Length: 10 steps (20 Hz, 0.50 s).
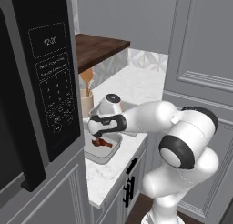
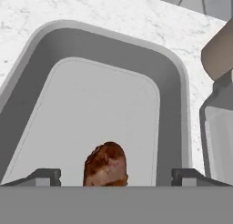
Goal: Place one lemon wedge and one chicken drumstick in each tupperware on the nearby counter, to pack two identical lunches.
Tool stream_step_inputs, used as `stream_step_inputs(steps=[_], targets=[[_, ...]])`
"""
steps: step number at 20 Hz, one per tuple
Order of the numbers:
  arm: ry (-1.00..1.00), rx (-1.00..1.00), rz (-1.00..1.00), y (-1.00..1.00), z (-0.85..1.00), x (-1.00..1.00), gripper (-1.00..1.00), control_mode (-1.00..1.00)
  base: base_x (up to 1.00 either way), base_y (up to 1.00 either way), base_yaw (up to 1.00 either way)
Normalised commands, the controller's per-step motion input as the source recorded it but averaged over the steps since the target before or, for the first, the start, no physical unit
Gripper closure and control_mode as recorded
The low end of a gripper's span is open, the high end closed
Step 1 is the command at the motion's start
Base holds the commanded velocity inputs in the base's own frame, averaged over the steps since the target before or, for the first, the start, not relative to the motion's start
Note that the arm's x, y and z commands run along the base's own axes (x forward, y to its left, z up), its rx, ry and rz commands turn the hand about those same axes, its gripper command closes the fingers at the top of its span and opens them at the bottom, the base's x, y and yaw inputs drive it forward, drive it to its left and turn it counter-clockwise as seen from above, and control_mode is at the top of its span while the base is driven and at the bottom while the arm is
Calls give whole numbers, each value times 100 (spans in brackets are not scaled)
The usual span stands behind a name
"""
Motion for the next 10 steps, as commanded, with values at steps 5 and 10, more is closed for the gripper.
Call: stream_step_inputs(steps=[5, 10], targets=[[-7, 0, -2, -17, 56, -55, -100, -100, 0, 0, 0], [-11, 1, -10, -67, 89, -92, -100, -100, 0, 0, 0]])
